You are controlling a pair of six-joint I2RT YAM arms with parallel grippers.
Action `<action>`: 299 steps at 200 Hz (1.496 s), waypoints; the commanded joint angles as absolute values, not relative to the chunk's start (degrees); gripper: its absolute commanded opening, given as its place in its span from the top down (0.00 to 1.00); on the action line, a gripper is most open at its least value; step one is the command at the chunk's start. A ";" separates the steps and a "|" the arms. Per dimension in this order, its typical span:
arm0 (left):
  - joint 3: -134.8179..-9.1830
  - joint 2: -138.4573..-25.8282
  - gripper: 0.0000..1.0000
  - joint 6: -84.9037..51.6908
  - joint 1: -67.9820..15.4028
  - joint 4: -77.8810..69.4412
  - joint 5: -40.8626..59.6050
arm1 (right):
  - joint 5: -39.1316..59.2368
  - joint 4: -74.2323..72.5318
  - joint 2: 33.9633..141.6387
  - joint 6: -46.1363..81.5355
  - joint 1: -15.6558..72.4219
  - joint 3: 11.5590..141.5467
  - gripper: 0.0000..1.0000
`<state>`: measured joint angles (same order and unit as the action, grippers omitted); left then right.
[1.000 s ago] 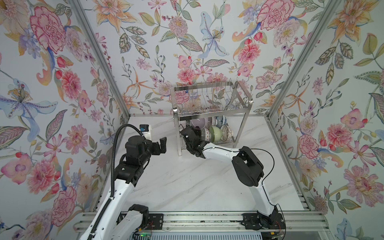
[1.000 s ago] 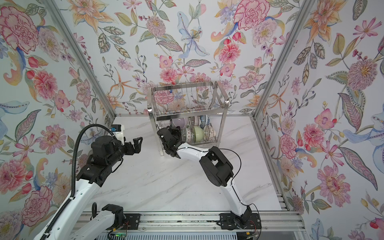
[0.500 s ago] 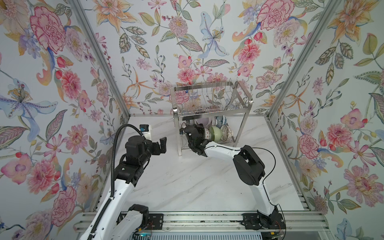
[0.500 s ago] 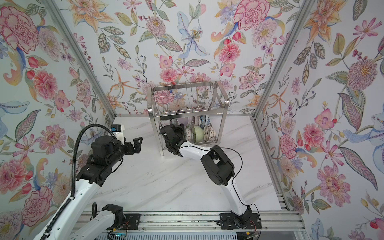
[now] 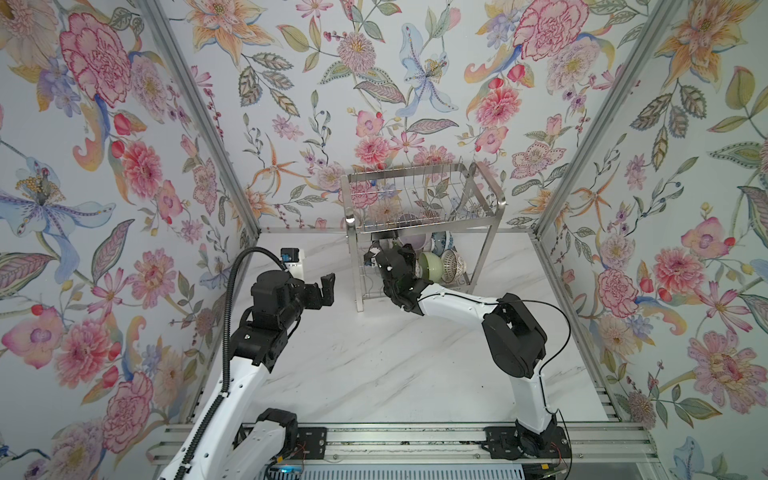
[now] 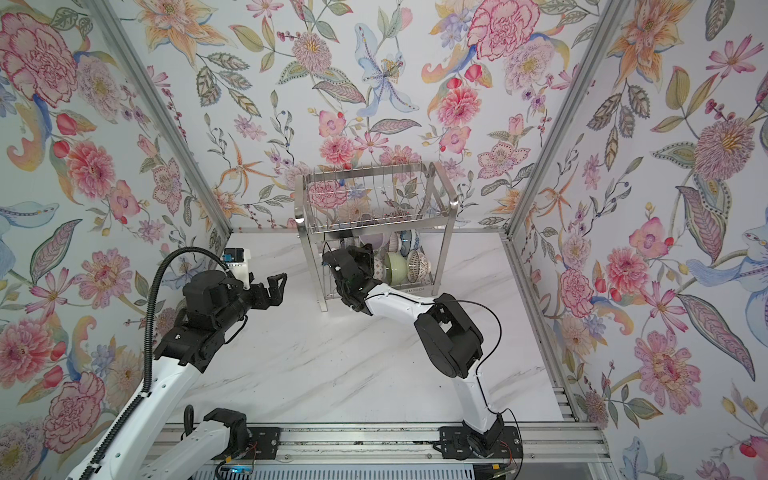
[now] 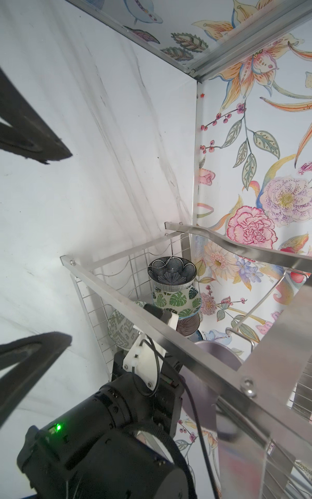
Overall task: Load the bowls into the dish rack
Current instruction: 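Pull the lilac bowl back out of the lower rack tier with the right gripper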
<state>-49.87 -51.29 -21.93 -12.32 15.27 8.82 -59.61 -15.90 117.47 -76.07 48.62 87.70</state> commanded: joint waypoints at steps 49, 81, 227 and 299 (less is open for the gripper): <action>-49.66 -51.49 0.01 -22.69 -11.73 14.75 10.07 | -55.95 -6.63 107.80 -65.75 50.63 83.53 1.00; -50.07 -51.59 0.01 -22.20 -11.69 15.22 9.98 | -51.82 3.57 104.77 -58.74 51.58 83.35 1.00; -53.13 -53.41 0.01 -20.21 -11.72 18.01 10.45 | -32.44 21.27 86.11 -47.02 59.41 72.53 1.00; -52.29 -52.95 0.01 -20.48 -11.90 18.67 10.90 | -13.01 29.39 77.94 -31.88 65.03 61.71 1.00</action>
<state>-51.53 -53.28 -21.19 -12.32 17.58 10.13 -19.84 27.24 78.91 -39.90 63.77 65.60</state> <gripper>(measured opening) 0.993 0.060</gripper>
